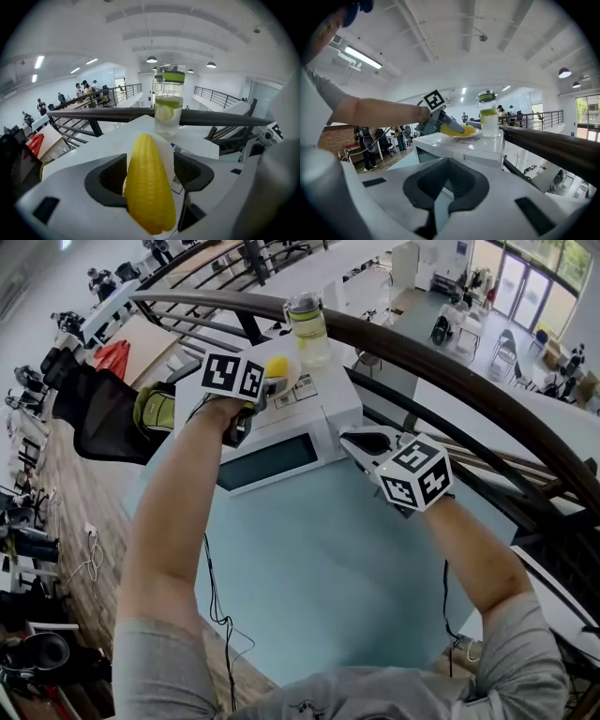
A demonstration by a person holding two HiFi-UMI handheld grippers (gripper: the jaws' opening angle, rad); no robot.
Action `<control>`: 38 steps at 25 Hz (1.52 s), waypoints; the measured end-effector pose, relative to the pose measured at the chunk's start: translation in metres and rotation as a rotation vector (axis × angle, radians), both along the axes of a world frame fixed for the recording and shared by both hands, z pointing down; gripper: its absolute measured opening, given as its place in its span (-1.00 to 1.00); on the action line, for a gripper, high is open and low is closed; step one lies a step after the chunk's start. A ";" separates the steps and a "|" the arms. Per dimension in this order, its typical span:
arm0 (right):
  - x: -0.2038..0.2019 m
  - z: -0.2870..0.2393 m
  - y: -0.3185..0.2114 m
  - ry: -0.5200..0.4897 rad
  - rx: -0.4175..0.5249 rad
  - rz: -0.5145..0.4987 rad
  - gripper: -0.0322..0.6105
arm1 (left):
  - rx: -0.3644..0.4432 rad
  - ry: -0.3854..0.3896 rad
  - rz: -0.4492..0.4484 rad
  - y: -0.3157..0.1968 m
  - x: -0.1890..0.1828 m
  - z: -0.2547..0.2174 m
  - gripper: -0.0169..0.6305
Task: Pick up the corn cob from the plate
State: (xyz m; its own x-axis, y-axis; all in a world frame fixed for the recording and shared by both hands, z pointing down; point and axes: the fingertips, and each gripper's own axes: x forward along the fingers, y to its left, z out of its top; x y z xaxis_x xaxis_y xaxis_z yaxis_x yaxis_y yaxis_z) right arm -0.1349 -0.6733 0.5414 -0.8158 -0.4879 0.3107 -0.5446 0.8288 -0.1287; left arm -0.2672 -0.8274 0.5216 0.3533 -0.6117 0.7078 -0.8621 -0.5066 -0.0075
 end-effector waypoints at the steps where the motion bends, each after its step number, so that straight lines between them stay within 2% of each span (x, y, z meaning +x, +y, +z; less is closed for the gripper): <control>1: 0.000 0.001 0.000 0.001 0.001 -0.001 -0.85 | 0.002 -0.019 -0.009 -0.001 -0.002 0.003 0.02; 4: 0.002 0.002 0.002 0.007 0.003 0.001 -0.85 | 0.006 -0.065 -0.044 -0.003 -0.009 0.010 0.01; 6: 0.003 0.004 0.003 0.010 0.000 0.001 -0.85 | 0.024 -0.091 -0.061 -0.004 -0.013 0.013 -0.10; 11: 0.000 0.009 0.004 0.013 -0.005 -0.003 -0.85 | 0.052 -0.108 -0.069 -0.006 -0.013 0.014 -0.13; 22: -0.001 -0.015 0.012 0.035 0.027 -0.001 -0.85 | 0.121 -0.076 -0.077 0.005 -0.017 -0.013 -0.13; 27: -0.003 -0.045 0.018 0.044 0.061 0.005 -0.85 | 0.163 -0.055 -0.063 0.019 -0.012 -0.046 -0.13; 38: -0.006 -0.149 0.063 0.018 0.121 0.049 -0.85 | 0.298 0.017 -0.067 0.084 -0.025 -0.166 -0.13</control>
State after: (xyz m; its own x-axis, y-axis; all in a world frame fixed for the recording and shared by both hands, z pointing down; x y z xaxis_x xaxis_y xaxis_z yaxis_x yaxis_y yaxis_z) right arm -0.1407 -0.6105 0.3929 -0.7852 -0.5615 0.2611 -0.5858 0.8102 -0.0190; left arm -0.2921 -0.7433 0.3551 0.3156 -0.8136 0.4883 -0.8948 -0.4264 -0.1322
